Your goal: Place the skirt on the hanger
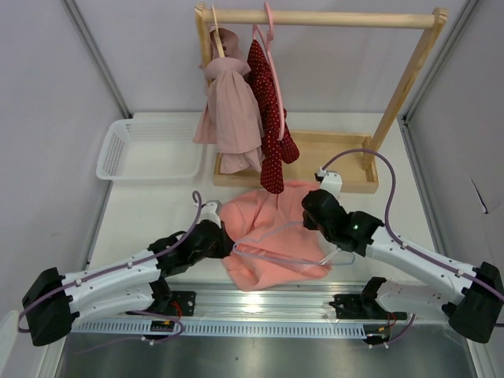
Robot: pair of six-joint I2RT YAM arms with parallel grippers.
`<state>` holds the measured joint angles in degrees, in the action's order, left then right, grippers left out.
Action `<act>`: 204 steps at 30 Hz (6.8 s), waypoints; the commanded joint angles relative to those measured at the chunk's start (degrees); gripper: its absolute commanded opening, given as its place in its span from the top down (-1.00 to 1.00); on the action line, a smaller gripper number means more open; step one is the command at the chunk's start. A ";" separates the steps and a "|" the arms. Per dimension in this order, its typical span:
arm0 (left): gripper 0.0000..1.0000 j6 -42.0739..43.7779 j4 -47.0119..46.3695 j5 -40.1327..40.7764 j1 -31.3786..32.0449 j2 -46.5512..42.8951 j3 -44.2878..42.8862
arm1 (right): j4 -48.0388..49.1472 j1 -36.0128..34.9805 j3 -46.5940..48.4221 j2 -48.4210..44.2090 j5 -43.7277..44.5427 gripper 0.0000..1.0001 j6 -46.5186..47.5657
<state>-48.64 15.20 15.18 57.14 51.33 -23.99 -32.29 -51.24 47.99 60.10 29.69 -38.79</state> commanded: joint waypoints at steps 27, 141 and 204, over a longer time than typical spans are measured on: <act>1.00 1.80 -4.04 -11.58 -5.82 -4.75 4.39 | 5.92 1.67 -3.34 4.32 8.55 1.00 -1.39; 0.37 -4.35 0.00 -8.15 6.22 8.17 -4.67 | 18.94 -30.06 -2.99 27.97 -10.01 0.56 -18.26; 1.00 -5.50 -1.84 -10.17 2.10 5.80 -2.12 | 17.79 -35.42 -2.46 23.22 -5.17 0.38 -16.59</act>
<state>-54.04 14.55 6.00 59.94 58.19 -26.72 -16.82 -85.95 44.49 83.68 22.26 -55.66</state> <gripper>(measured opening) 0.004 0.315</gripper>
